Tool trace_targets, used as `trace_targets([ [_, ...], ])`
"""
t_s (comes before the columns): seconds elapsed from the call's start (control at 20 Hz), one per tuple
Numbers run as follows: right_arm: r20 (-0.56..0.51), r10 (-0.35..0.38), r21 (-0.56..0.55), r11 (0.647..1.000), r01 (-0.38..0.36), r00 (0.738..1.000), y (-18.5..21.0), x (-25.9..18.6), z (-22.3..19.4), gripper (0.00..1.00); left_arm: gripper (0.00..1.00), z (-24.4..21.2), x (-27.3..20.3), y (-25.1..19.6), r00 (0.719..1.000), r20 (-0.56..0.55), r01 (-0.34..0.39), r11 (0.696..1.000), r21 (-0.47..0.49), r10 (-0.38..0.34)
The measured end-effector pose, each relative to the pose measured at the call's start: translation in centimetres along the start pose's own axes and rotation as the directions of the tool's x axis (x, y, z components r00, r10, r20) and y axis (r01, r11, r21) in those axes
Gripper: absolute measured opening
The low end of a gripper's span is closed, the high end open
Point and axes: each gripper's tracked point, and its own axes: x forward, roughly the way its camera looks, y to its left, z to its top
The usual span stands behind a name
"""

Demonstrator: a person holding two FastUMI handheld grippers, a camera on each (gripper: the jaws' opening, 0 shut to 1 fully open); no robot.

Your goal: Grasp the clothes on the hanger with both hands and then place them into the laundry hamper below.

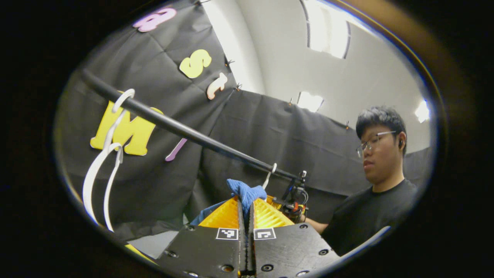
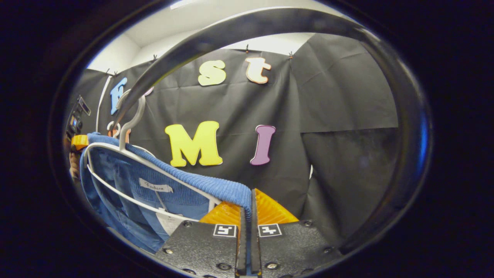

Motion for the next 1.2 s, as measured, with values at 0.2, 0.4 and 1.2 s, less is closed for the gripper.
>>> trace_targets([
  [0.2, -0.004, -0.018, -0.012, 1.000, 0.018, 1.000, 0.1, 0.0, -0.2, 0.07, 0.03, -0.9, 0.1, 1.9, 0.994, 0.108, 0.035, 0.991, -0.129, -0.021],
  [0.4, -0.017, -0.019, -0.002, 1.000, 0.019, 1.000, -0.2, -0.1, -0.1, 0.06, 0.01, -2.2, -0.1, 3.2, 0.994, 0.111, 0.023, 0.985, -0.169, -0.004],
  [1.2, 0.014, -0.031, -0.030, 0.999, 0.031, 0.999, -0.3, -2.1, 1.8, 0.05, 0.01, -9.0, 0.0, 6.9, 0.974, -0.186, -0.136, 0.991, -0.007, 0.132],
])
